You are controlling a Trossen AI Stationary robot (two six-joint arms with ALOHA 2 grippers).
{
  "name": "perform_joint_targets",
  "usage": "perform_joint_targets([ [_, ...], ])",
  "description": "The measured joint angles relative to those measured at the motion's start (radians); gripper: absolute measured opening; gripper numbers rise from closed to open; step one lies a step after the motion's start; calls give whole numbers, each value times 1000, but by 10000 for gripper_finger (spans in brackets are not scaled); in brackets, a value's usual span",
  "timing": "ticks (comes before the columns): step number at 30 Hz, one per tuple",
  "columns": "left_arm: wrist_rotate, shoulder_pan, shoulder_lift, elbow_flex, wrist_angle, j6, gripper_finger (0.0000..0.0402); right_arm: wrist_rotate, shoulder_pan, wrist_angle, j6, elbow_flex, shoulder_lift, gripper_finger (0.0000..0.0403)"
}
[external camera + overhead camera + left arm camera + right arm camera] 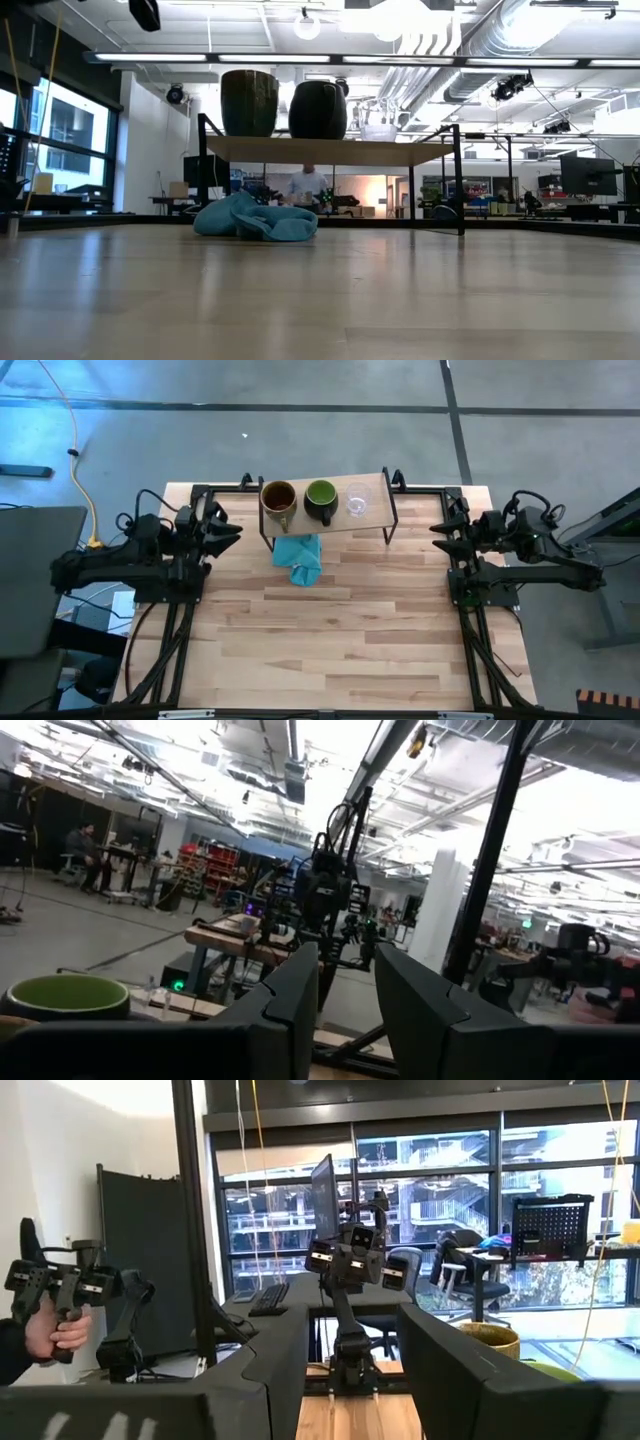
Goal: Stack small to large cups/mugs on shelf
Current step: Return to Home Position
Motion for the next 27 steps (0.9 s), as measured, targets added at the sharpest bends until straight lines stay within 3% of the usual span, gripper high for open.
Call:
perform_joint_targets([
  [4,-44,-54,0,0,-11,27,90,0,0,-7,3,0,0,144],
  [17,-12,-60,-4,0,-112,20,90,0,0,-91,-12,0,-32,144],
  [27,-35,-60,-126,0,-127,51,90,-2,0,-119,-16,1,-139,144],
])
